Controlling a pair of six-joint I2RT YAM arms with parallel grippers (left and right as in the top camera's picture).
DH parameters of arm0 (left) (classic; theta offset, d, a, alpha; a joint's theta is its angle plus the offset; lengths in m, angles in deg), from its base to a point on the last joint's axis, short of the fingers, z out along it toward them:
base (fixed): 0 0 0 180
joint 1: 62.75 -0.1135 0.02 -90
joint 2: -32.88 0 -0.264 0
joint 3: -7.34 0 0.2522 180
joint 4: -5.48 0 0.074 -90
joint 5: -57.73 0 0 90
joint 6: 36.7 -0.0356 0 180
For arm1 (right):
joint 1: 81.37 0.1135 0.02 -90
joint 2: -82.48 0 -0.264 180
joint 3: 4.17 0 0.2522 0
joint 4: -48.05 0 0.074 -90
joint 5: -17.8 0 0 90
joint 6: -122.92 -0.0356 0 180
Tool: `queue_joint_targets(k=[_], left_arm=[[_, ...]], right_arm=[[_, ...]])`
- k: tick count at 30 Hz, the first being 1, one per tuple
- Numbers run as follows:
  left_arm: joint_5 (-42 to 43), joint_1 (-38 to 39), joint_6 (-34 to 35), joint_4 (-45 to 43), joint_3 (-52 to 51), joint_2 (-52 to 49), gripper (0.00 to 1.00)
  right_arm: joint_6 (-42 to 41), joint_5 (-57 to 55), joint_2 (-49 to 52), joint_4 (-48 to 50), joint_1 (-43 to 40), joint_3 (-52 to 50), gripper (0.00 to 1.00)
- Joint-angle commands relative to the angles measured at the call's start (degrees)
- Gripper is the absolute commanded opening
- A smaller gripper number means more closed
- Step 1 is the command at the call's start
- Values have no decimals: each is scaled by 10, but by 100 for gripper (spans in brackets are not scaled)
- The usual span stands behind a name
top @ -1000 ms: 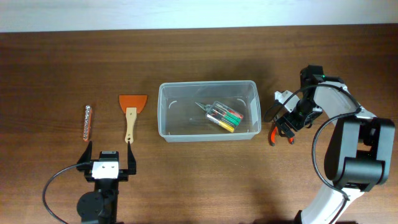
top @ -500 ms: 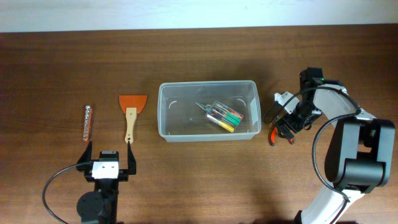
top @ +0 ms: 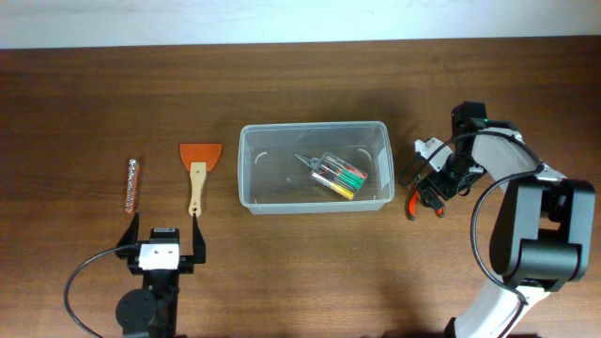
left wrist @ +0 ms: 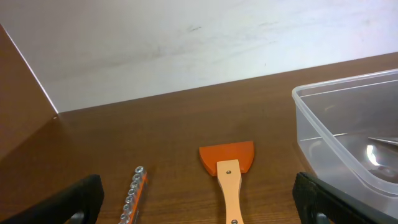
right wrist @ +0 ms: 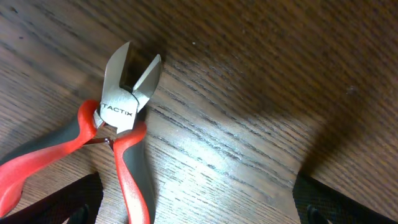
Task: Pack container
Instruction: 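Lower the right gripper and grasp the diagonal cutters at the joint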
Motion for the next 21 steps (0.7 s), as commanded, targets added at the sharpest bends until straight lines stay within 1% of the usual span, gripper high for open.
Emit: queue_joint_targets(k=[1, 10, 16, 19, 21], left_arm=[[-4, -3, 5, 0, -4, 3, 99], [-4, -3, 5, 0, -4, 3, 99], [-4, -3, 5, 0, -4, 3, 99], [-4, -3, 5, 0, -4, 3, 99], [-4, -3, 5, 0, -4, 3, 99]], right_arm=[[-6, 0, 14, -2, 12, -16, 99], [-7, 0, 14, -4, 19, -16, 100], [-7, 1, 14, -4, 19, -16, 86], [-7, 1, 14, -4, 19, -16, 70], [-7, 1, 14, -4, 19, -16, 64]])
